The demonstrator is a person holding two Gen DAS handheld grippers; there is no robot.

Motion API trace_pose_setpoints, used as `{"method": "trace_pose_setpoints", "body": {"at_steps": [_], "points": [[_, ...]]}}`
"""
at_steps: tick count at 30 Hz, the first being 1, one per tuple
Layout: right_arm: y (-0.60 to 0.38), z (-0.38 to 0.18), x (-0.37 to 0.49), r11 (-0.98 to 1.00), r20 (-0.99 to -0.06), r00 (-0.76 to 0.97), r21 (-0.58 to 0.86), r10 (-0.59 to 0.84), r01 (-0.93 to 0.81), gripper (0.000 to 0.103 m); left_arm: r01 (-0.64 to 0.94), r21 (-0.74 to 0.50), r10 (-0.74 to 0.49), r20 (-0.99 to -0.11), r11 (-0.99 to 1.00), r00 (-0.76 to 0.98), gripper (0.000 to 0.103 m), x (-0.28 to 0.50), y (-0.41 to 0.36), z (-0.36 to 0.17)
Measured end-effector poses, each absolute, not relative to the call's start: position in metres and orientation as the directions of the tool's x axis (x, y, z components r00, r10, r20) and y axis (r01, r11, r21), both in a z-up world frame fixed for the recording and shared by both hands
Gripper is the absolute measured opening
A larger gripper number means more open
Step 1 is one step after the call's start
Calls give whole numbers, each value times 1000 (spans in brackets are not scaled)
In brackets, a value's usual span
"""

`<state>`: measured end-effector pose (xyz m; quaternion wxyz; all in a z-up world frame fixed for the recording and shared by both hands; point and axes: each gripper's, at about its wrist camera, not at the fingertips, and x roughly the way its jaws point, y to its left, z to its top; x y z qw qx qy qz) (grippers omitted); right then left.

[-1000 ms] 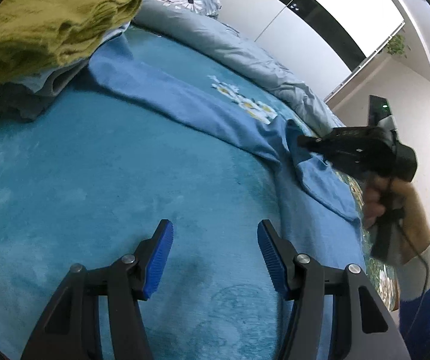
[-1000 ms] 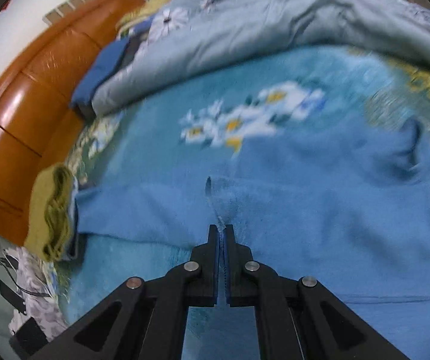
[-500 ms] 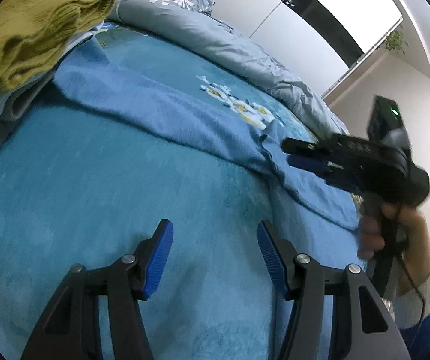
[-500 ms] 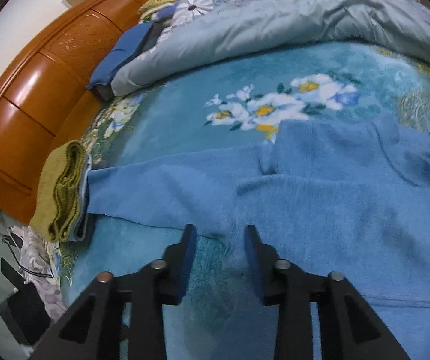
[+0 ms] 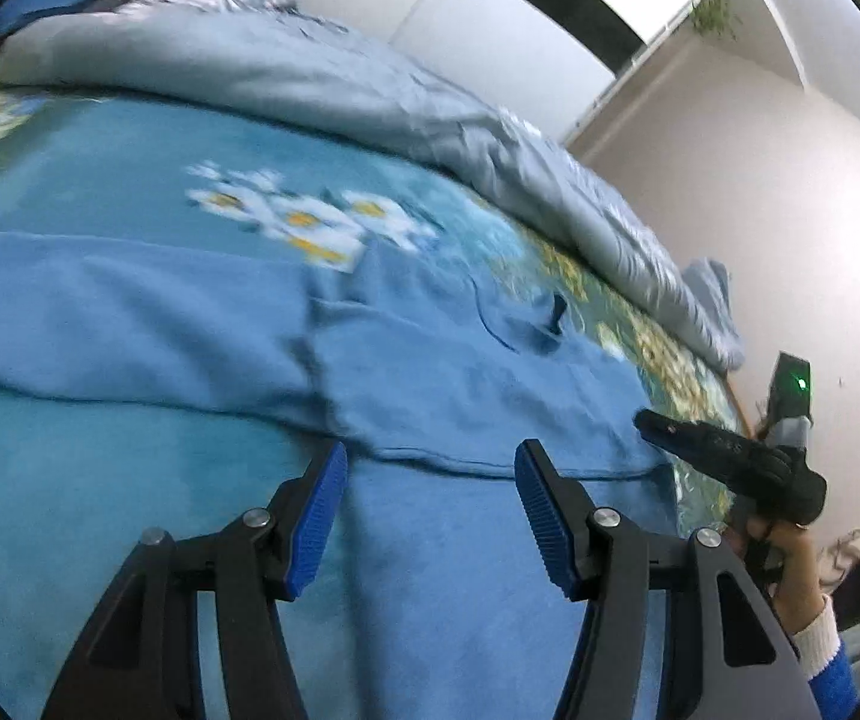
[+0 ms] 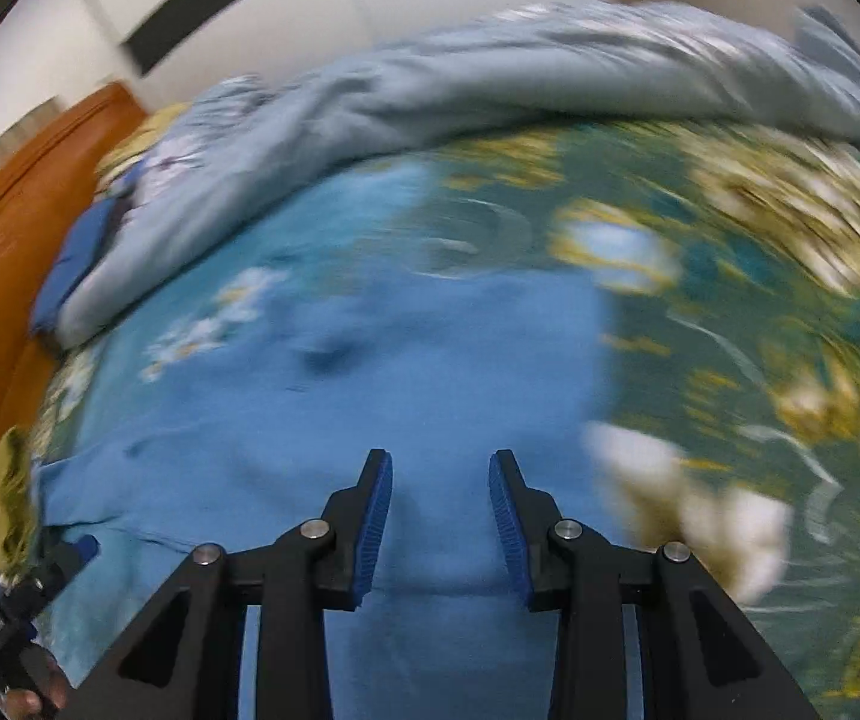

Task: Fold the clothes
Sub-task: 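Grasp the folded shirt edge with the left tool and lift it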

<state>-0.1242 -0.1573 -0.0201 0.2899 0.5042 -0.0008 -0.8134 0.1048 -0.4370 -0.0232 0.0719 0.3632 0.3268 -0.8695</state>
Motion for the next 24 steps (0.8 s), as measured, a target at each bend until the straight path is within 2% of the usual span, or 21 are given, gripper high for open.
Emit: {"method": "trace_pose_setpoints", "body": {"at_steps": [4, 8, 12, 16, 20, 24], "points": [[-131, -31, -132, -823, -808, -293, 360, -510, 440, 37, 391, -514, 134, -719, -763, -682, 60, 91, -432, -44], [-132, -19, -125, -808, -788, -321, 343, -525, 479, 37, 402, -518, 94, -693, -755, -715, 60, 116, -436, -35], [-129, -1, -107, -775, -750, -347, 331, -562, 539, 37, 568, -435, -139, -696, -699, -704, 60, 169, -474, -21], [-127, 11, -91, -756, -734, -363, 303, -573, 581, 37, 767, -315, -354, -746, -559, -565, 60, 217, -525, -24], [-130, 11, -85, -744, -729, -349, 320, -589, 586, 37, 853, -326, -382, -788, -408, -484, 60, 241, -564, -46], [-139, 9, -77, -723, -734, -321, 320, -598, 613, 37, 855, -389, -393, -767, -343, -507, 60, 241, -574, -51]]}}
